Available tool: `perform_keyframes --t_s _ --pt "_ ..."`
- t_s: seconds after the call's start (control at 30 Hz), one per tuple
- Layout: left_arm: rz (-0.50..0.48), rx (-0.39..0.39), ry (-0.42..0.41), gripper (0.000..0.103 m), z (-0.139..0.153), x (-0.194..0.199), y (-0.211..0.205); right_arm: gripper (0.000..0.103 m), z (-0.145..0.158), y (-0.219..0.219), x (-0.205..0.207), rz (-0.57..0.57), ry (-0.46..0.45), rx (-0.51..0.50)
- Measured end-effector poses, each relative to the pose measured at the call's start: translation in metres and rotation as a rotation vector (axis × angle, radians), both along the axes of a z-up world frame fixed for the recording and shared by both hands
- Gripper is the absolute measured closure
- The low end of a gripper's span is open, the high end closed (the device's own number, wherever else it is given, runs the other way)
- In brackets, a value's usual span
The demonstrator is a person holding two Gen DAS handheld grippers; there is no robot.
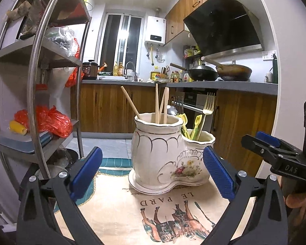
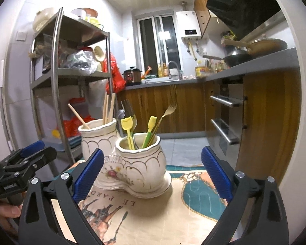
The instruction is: Organize utensils
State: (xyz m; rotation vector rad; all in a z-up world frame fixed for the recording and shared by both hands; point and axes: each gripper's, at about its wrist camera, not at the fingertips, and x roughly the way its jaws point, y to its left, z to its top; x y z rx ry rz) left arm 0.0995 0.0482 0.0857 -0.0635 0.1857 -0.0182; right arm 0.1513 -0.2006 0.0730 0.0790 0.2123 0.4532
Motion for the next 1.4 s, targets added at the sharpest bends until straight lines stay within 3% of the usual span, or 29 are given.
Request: perform_keyframes --t_s 0.33,1.4 --pt "-0.014 0.032 -0.032 0.006 -0.0044 -0.0052 -0.0088 0.007 -0.0046 0.0045 -0.0050 0.009 -0.023 -0.021" --pt "0.002 0.043 -0.019 0.006 -0.0057 -0.0032 -0.0101 0.007 -0.0045 0.0052 -0.0073 0.013 -0.019 -0.021"
